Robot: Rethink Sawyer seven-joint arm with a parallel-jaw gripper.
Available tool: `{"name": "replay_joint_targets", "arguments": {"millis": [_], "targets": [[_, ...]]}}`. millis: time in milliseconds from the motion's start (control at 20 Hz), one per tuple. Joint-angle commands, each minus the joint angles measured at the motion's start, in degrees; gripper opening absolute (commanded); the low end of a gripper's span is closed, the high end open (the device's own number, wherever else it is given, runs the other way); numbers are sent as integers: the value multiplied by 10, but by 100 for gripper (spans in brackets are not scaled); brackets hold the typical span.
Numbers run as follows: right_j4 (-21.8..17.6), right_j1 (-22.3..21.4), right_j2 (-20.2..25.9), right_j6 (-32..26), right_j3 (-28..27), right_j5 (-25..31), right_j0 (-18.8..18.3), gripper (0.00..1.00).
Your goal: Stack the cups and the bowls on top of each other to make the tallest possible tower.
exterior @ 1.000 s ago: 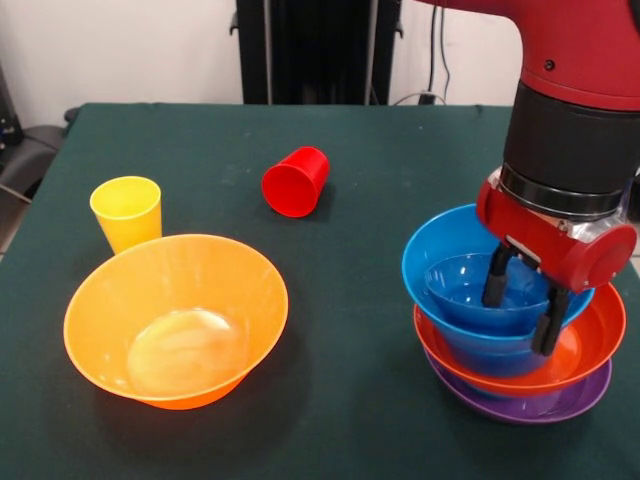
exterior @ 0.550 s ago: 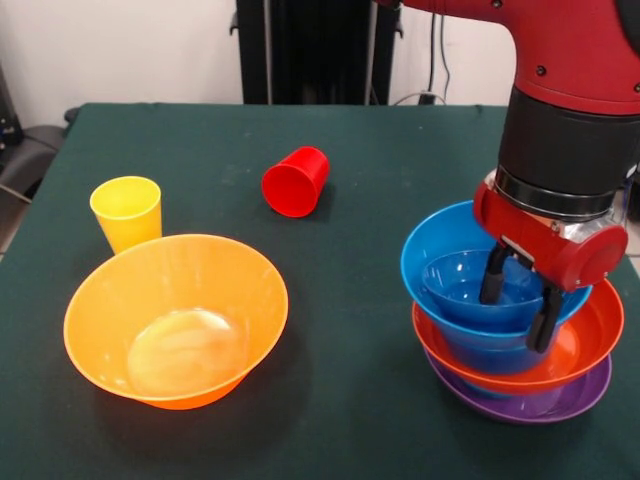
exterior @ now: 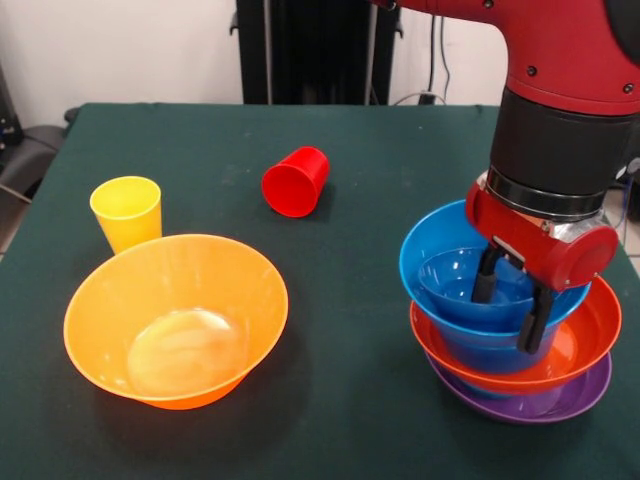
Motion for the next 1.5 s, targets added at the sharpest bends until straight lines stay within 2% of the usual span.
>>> {"name": "replay_joint_targets", "arguments": {"millis": [50, 450, 650, 800, 1500], "targets": [[-30, 9, 84, 42, 65, -10, 9, 100], [-30, 11, 76, 49, 56, -6, 10, 100], [-21, 46, 51, 96, -20, 27, 10, 100], [-20, 56, 25, 124, -55, 61, 12, 100], [-11, 61, 22, 125, -44, 33, 21, 100]]}}
